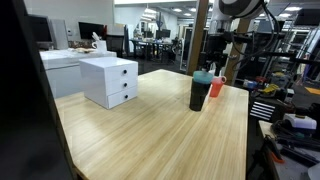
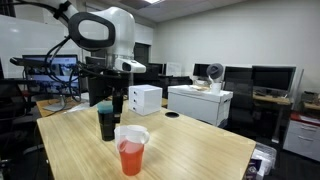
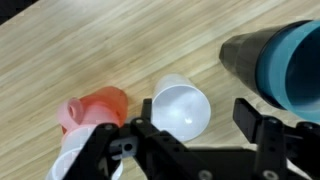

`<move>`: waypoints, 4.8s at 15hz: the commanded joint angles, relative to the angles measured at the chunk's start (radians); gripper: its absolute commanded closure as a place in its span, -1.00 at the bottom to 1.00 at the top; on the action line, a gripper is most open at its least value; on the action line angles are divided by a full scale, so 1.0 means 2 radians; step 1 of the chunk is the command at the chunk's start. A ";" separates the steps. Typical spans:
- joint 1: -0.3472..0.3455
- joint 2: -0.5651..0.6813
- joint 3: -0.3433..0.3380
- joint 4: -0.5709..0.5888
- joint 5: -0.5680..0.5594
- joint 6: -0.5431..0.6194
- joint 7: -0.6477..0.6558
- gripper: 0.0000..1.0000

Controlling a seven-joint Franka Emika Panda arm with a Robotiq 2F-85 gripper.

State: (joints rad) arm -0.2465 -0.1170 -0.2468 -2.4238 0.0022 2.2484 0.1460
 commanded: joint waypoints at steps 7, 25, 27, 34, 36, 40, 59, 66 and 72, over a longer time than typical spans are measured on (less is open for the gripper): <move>0.000 0.047 0.002 0.003 0.014 0.049 0.012 -0.95; 0.004 0.105 0.003 0.023 0.022 0.066 0.010 -0.17; 0.005 0.104 0.003 0.025 0.021 0.065 0.011 0.06; 0.009 0.077 0.004 0.038 0.005 0.036 0.019 0.52; 0.010 0.072 0.004 0.040 -0.004 0.038 0.015 -0.37; 0.010 0.061 0.004 0.038 -0.009 0.030 0.012 -0.57; -0.002 0.026 -0.006 0.014 -0.072 -0.012 0.041 -1.00; -0.003 0.039 -0.008 -0.007 -0.063 0.014 0.060 -1.00; -0.007 0.047 -0.012 -0.004 -0.062 0.038 0.105 -1.00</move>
State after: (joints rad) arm -0.2479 -0.0195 -0.2730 -2.4184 -0.1120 2.2935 0.3065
